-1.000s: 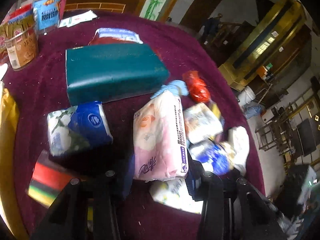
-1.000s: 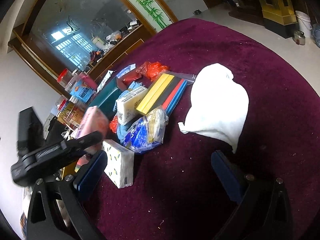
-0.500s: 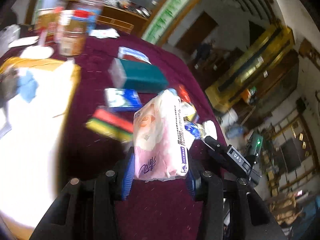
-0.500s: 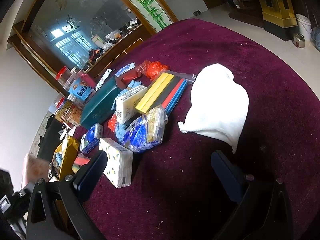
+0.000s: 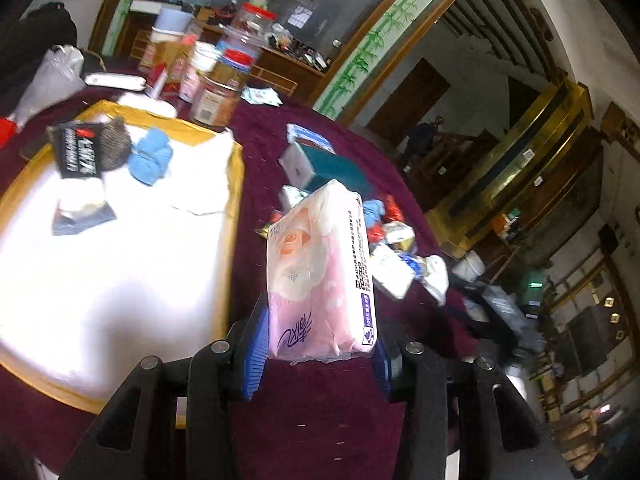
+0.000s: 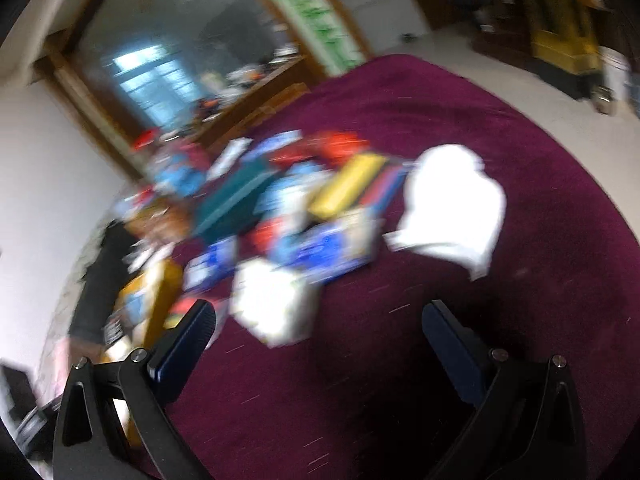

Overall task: Organize soft objects
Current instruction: 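Place the pink tissue pack in the tray with left tool while right tool grasps the bagged striped sponges, then lower the bagged sponges into the tray and open the right tool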

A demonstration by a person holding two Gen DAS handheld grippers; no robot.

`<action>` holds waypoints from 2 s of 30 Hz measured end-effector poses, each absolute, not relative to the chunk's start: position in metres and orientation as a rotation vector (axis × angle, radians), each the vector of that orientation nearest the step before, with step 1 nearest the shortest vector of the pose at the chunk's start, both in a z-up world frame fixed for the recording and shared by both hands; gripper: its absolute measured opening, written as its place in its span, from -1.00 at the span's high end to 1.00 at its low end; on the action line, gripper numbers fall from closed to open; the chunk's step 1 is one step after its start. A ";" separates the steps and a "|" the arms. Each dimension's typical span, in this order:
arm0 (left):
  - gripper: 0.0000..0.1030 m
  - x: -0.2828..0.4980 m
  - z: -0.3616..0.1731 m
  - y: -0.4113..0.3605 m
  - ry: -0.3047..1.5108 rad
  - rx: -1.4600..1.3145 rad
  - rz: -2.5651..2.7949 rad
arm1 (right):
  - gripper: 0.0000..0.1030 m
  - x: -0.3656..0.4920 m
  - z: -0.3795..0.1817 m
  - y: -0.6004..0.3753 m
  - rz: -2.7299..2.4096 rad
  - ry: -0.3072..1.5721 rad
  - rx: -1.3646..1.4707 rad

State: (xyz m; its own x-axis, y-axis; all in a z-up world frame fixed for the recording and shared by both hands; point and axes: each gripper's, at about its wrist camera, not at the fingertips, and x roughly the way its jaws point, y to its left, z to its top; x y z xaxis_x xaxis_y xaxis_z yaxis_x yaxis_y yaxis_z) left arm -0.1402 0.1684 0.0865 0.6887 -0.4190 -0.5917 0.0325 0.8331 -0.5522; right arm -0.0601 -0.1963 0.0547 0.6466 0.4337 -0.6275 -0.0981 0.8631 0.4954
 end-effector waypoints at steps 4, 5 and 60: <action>0.11 -0.146 0.081 0.187 0.764 -0.530 -0.228 | -1.00 -0.063 0.074 -0.124 0.479 0.872 0.235; 0.11 -0.145 0.078 0.191 0.765 -0.541 -0.228 | -1.00 -0.057 0.073 -0.101 0.503 0.897 0.167; -0.47 -0.154 0.046 0.340 0.762 -0.844 0.011 | -0.31 -0.026 0.053 0.158 0.586 1.019 -0.194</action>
